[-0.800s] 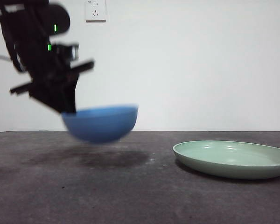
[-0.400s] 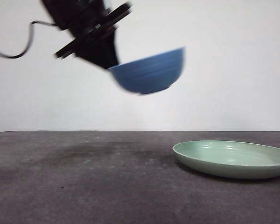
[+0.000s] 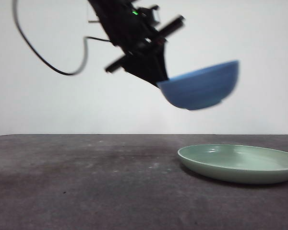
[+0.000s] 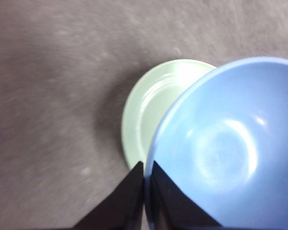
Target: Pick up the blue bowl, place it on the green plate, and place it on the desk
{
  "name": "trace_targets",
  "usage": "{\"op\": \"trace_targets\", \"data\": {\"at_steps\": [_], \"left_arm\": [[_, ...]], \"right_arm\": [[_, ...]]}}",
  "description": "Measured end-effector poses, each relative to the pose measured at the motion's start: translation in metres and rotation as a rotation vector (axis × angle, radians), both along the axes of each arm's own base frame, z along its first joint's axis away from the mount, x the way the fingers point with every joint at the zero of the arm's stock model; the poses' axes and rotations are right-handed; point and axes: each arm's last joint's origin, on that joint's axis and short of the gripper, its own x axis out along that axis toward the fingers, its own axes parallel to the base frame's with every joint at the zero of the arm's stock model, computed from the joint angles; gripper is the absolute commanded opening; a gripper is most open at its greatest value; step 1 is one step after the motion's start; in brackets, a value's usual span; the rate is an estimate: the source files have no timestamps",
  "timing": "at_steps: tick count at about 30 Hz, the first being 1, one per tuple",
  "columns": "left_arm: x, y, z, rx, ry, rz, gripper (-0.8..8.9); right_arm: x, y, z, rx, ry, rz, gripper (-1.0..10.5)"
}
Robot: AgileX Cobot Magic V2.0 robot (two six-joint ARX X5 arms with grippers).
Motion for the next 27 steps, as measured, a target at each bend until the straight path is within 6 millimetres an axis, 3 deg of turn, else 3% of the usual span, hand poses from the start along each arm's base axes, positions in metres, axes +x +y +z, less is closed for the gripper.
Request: {"op": "trace_targets", "data": {"at_steps": [7,14,27], "left_arm": [[0.016,-0.038,-0.032,0.075,0.042,-0.021,0.10],[0.029,-0.060,-0.063,0.128,0.077,-0.028,0.10],[0.032,-0.066,-0.069,0.138,0.058,-0.020,0.09]], "right_arm": [[-0.010,-0.002,0.000,-0.015,0.001,-0.017,4.0],[-0.015,-0.004,0.001,-0.024,-0.005,-0.040,4.0],[-0.015,-0.004,0.000,-0.023,0.001,-0.043,4.0]]}}
